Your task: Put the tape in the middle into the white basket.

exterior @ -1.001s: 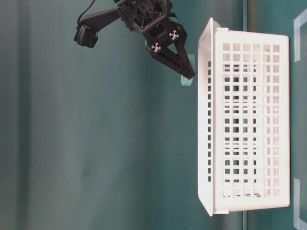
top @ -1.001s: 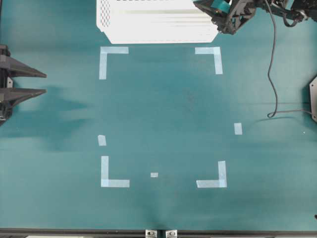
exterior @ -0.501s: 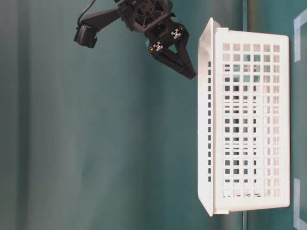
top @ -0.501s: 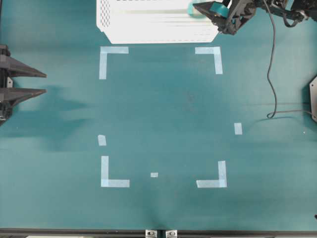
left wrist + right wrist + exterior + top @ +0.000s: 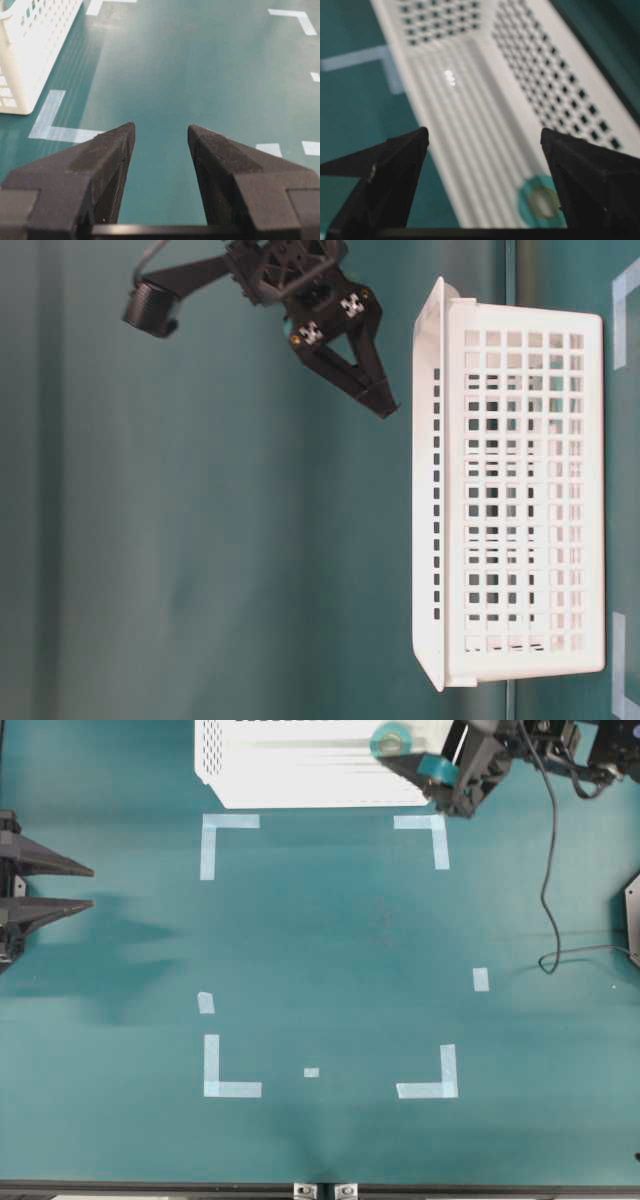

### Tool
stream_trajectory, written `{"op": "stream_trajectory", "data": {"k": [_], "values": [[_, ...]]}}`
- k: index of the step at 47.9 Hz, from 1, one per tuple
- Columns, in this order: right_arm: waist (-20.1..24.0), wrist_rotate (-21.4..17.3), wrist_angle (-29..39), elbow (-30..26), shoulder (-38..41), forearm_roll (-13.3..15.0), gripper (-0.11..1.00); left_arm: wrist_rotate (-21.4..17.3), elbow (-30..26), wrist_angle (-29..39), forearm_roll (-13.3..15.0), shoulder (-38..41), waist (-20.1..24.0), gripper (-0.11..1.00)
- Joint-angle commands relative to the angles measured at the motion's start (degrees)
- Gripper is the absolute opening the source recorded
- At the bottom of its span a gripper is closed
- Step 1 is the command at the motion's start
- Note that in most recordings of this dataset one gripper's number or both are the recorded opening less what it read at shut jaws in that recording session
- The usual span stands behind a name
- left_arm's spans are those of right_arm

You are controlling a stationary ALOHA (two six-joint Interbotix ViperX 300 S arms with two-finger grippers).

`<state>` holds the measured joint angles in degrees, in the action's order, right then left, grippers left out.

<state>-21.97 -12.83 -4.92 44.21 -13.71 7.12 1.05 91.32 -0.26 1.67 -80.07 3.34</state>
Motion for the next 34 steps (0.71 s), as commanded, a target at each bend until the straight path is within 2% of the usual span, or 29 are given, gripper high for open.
{"op": "stream_trajectory", "data": {"k": [1,9,19,34], "values": [[2.37,0.00,-0.53,0.18,-2.46,0.18,0.94,-0.09,-0.70,-0.53,0.00,0.53,0.18,0.06],[7.56,-0.09,-1.76,2.90,-5.27,0.18,0.94,-0.09,-0.70,-0.53,0.00,0.53,0.18,0.06],[12.48,-0.18,-6.50,7.21,-8.79,0.18,0.94,-0.09,-0.70,-0.62,0.00,0.53,0.26,0.06],[15.29,0.00,-8.61,11.34,-11.51,0.26,0.94,0.00,-0.70,-0.62,0.00,0.53,0.35,0.06]]}}
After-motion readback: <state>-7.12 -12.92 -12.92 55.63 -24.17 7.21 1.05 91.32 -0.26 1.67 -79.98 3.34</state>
